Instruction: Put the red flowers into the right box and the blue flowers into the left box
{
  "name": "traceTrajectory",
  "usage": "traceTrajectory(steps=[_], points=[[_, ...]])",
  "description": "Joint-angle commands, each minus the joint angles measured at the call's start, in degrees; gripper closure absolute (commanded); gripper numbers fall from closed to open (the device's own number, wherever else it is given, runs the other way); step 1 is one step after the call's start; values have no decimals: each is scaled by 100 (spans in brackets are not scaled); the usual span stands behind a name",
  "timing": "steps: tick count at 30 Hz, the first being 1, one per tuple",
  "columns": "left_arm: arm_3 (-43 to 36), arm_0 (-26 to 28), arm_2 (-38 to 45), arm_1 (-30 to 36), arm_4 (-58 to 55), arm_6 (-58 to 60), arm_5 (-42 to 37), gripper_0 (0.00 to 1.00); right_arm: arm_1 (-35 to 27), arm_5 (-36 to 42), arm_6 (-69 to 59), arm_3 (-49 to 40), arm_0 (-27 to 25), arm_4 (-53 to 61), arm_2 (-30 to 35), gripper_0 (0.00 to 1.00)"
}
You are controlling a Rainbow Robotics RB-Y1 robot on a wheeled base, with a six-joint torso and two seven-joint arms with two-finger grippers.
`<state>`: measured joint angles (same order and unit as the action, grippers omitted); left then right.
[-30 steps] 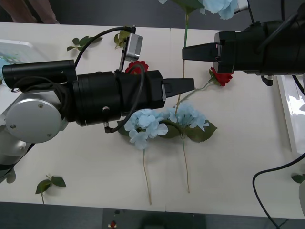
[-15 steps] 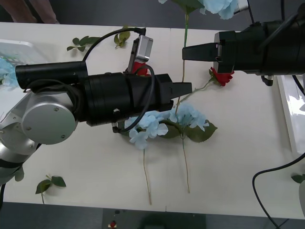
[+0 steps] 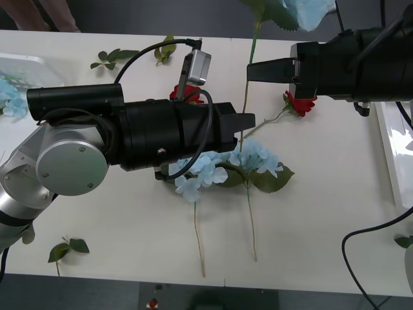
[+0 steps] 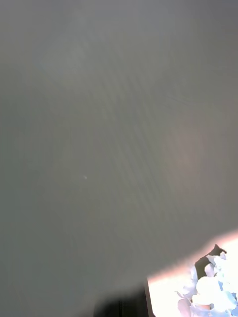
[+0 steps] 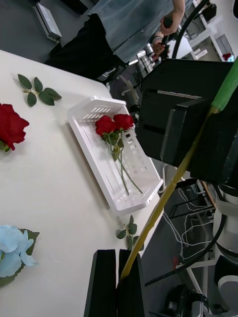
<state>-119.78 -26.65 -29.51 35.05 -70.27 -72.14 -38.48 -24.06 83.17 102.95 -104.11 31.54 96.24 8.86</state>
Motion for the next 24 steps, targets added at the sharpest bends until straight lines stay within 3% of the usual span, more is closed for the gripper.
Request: traceTrajectory(steps=[1, 2, 13, 24], points=[[-90, -174, 33, 1, 39, 209, 191, 100, 77, -12, 200, -92, 142, 44, 81, 13], [-90, -174, 42, 1, 39, 218, 226, 100, 77, -12, 200, -92, 142, 44, 81, 0], [-107, -156, 657, 441, -339, 218, 59, 100, 77, -12, 200, -92, 142, 44, 81, 0], [-107, 301, 2916, 1390, -875, 218, -2067, 100, 77, -12, 200, -92, 142, 44, 81, 0]])
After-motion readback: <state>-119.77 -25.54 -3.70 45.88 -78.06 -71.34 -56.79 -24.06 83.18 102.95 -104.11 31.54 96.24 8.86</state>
